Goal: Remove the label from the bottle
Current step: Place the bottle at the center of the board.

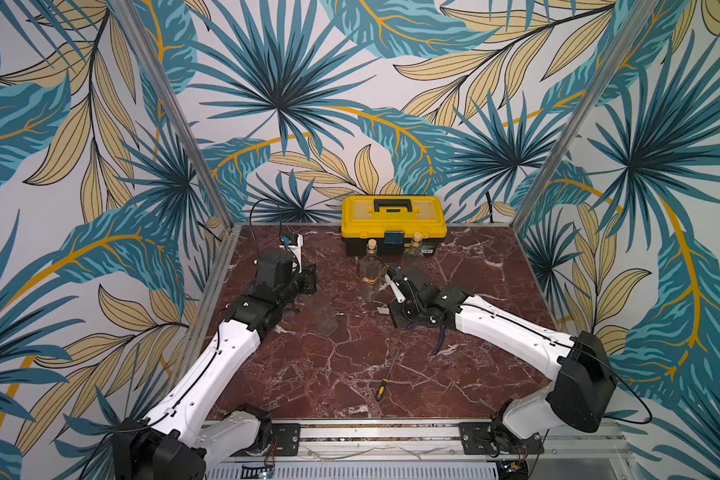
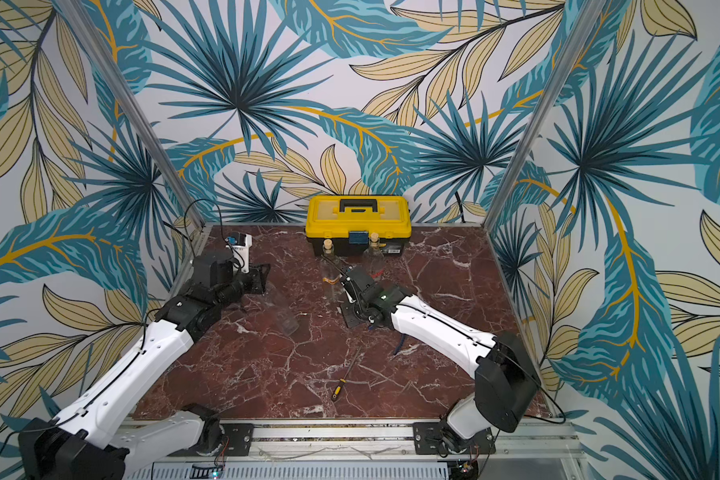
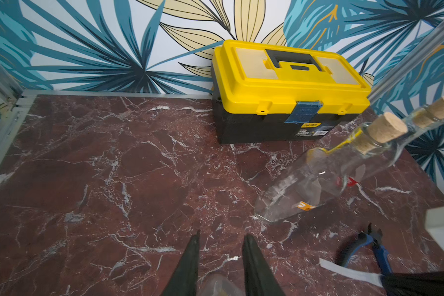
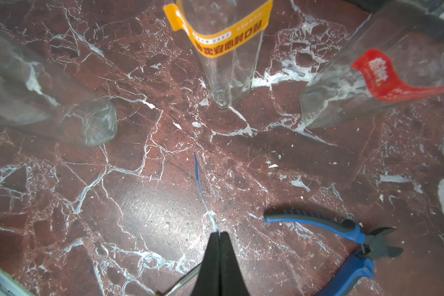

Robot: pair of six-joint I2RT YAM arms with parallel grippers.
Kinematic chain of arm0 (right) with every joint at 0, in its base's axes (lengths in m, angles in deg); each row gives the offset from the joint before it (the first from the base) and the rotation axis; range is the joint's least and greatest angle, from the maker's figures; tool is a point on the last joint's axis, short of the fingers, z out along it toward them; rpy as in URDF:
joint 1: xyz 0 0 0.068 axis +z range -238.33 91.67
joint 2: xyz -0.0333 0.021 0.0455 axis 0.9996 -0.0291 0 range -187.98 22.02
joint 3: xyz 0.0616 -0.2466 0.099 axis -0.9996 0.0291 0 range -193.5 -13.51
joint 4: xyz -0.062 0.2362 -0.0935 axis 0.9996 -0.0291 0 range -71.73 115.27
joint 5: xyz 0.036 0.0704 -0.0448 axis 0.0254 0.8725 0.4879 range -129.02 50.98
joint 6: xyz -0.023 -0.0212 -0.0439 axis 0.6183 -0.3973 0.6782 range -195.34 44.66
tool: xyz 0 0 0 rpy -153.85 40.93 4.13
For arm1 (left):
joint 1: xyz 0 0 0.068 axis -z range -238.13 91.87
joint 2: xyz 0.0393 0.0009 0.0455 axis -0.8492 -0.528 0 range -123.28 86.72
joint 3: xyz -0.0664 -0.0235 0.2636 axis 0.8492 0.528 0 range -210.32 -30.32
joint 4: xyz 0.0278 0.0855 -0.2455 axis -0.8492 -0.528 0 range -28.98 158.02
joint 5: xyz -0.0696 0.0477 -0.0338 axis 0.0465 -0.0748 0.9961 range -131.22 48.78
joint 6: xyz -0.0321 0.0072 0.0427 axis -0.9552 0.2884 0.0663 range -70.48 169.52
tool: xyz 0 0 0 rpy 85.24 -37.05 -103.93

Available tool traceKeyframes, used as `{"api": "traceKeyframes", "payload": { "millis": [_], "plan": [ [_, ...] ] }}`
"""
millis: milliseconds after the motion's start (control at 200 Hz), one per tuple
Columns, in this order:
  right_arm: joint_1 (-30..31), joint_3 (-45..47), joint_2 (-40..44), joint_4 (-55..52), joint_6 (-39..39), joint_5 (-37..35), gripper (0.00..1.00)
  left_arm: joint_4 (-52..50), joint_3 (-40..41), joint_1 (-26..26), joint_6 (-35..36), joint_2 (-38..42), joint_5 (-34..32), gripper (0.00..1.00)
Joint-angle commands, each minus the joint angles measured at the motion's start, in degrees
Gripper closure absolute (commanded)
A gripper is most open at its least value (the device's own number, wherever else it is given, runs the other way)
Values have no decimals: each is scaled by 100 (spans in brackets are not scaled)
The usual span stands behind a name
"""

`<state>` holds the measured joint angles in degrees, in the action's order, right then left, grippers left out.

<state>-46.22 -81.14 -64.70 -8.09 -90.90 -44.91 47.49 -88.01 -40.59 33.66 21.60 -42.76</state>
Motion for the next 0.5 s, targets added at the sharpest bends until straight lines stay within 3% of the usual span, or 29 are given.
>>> {"api": "traceKeyframes", "payload": {
  "millis": [0, 496],
  "plan": [
    [-68, 172, 153, -70, -134, 124, 100, 223, -327, -118, 56, -150, -136, 100],
    [-277, 311, 251, 84, -185, 487, 100, 208, -826, -231, 442, -821, -602, 100]
  ]
}}
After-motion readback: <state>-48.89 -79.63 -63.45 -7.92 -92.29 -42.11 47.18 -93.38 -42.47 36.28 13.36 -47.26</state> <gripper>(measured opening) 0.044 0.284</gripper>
